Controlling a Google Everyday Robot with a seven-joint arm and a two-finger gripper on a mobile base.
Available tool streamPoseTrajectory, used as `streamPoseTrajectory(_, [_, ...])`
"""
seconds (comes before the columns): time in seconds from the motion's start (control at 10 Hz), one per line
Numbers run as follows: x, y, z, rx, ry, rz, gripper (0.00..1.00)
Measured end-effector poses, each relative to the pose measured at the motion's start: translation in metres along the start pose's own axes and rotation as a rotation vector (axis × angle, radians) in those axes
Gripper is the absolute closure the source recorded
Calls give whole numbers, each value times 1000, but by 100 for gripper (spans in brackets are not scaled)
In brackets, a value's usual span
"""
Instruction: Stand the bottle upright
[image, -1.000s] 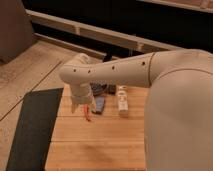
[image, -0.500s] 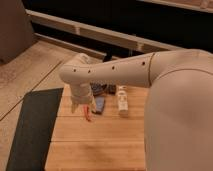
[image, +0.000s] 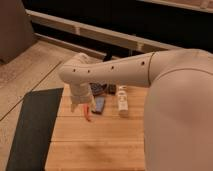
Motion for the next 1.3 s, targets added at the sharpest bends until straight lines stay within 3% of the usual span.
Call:
streamPoseTrajectory(0.1, [-20, -3, -1, -11, -42, -12, 35])
streamPoseTrajectory(0.3, [-64, -35, -7, -34, -133, -9, 35])
streamPoseTrajectory(0.5, [-94, -75, -35, -69, -235, 31, 35])
streamPoseTrajectory(1.0, [-99, -84, -39, -63, -255, 45, 35])
streamPoseTrajectory(1.3, [-125, -154, -43, -3, -318, 114, 35])
